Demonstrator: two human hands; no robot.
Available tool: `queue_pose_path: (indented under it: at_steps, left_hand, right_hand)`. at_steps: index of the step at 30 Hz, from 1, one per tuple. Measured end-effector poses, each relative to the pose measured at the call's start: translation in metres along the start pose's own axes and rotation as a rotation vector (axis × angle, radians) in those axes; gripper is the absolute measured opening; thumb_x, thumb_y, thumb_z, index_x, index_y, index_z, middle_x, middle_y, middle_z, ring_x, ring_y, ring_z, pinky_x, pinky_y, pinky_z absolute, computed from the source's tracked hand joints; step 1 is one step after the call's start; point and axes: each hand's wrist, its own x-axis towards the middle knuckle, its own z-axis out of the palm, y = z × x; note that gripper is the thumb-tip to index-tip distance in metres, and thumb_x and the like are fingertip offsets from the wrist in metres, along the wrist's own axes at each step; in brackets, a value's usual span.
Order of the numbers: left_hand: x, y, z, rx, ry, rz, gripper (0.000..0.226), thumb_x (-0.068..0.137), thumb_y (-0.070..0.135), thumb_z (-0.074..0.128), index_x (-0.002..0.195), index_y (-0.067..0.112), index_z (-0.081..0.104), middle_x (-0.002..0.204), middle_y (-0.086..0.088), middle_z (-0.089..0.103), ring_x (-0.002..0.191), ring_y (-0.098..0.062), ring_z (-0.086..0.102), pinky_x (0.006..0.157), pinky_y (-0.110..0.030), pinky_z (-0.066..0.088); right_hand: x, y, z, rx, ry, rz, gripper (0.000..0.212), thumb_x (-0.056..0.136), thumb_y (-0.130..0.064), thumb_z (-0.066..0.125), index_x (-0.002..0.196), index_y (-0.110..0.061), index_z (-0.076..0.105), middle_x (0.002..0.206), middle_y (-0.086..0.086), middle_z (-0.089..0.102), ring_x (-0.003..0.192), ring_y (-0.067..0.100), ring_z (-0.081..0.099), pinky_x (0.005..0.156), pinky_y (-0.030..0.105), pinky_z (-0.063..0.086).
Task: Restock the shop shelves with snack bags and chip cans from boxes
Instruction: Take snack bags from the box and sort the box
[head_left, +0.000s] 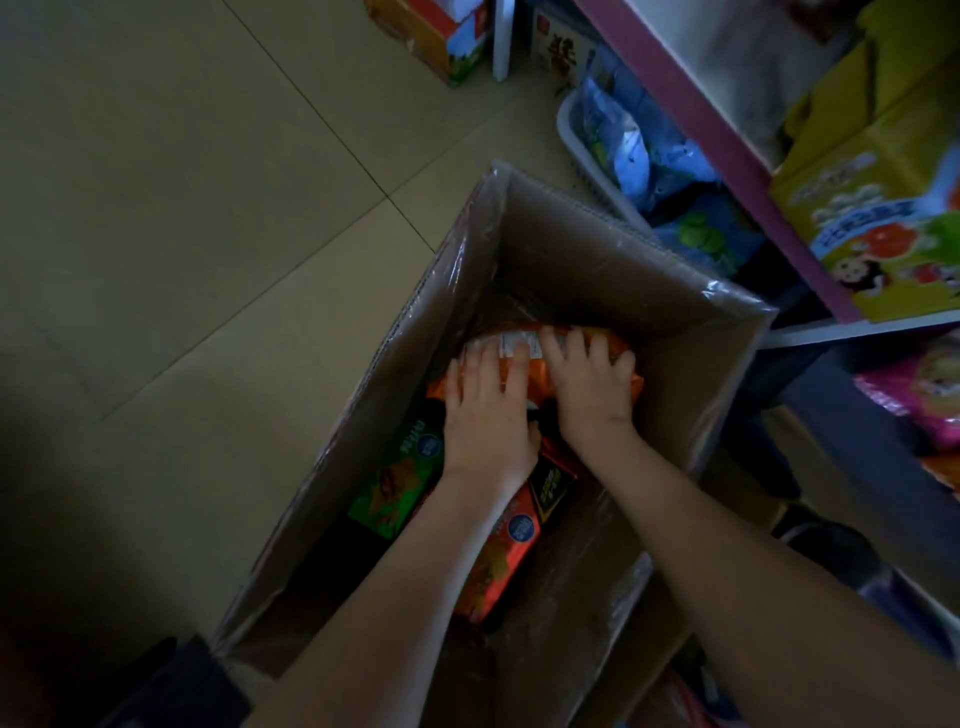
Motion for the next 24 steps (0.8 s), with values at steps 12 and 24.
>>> queue_pose_path:
  at_steps: [12,24]
  left_hand:
    - [-0.09,0.092,-0.158,0.288,0.154,0.23,0.093,0.055,0.021,0.082,0.137,0.007,0.039,0.114,-0.023,0.06,0.103,-0.04,0.058,0.088,-0.05,0.048]
    - [-0.243,0.233,-0.396,-0.659,0.049,0.036,0.068,0.069,0.034,0.083,0.125,0.024,0.047,0.112,0.005,0.062,0.1,-0.015,0.061,0.082,-0.031,0.05]
  right_hand:
    - [-0.177,0.068,-0.173,-0.021,0.343,-0.127,0.065,0.069,-0.024,0.078,0.129,-0.017,0.054,0.11,0.006,0.063,0.098,0.032,0.06,0.086,0.046,0.048]
    - [-0.431,0.205,-0.35,0.995,0.686,-0.036,0.091,0.079,-0.034,0.076,0.144,-0.045,0.014,0.148,-0.012,0.023,0.14,0.019,0.023,0.113,0.05,0.027]
